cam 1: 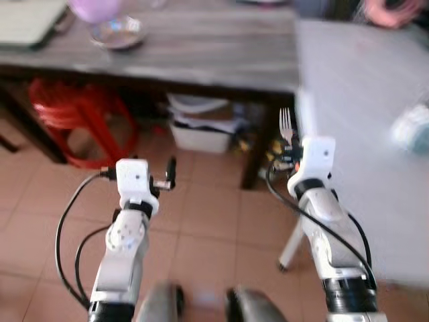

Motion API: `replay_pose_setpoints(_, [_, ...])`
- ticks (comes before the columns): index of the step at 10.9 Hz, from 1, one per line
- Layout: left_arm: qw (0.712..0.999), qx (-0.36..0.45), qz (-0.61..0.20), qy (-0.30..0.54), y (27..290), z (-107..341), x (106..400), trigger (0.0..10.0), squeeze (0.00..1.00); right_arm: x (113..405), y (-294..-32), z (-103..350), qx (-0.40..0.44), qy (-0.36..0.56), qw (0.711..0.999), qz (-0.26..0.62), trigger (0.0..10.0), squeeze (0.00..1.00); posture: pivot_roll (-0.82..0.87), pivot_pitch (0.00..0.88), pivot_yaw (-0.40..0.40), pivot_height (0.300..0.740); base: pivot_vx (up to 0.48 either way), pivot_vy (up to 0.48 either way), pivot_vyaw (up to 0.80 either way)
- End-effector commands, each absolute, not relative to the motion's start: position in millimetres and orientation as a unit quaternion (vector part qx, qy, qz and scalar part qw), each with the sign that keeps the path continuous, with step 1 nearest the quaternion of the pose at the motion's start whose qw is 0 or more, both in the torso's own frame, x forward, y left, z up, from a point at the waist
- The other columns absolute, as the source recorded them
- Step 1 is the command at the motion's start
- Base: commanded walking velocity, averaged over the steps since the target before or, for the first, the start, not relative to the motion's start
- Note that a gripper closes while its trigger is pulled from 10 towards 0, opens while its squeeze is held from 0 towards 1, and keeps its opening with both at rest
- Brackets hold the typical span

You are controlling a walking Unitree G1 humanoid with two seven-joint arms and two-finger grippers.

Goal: Setting the table

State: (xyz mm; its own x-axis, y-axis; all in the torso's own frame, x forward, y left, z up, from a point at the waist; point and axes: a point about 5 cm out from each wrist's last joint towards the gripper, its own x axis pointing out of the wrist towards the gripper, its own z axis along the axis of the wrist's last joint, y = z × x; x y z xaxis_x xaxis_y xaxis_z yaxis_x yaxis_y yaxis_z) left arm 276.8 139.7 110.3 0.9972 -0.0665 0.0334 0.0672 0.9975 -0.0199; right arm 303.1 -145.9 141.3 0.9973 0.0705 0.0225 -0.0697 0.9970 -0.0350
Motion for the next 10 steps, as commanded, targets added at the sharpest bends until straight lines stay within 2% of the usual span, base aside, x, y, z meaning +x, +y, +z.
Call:
replay_pose_setpoints(1, [1.0,-0.006,-0.018,-0.002,147,104,274,10.0,0.0,300,-136,135,-0.019,-0.006,0.998,0.062,10.0,0.0,-0.05,0.202,0.002,0.74,0.0,0.424,0.0])
replay_pose_setpoints(5, [0.999,0.02,-0.023,-0.013,147,107,277,10.0,0.0,299,-134,136,0.013,-0.01,0.997,0.073,10.0,0.0,-0.05,0.23,0.015,0.74,0.0,0.457,0.0])
replay_pose_setpoints(8, [0.999,0.021,-0.027,-0.018,141,109,278,10.0,0.0,304,-129,148,0.004,-0.051,0.996,0.079,10.0,0.0,-0.05,0.213,0.012,0.74,0.37,0.301,0.0])
replay_pose_setpoints(10, [0.999,0.017,-0.024,-0.02,140,108,277,10.0,0.0,303,-133,147,0.001,-0.052,0.996,0.073,10.0,0.0,-0.05,0.205,0.01,0.74,0.418,0.0,0.0])
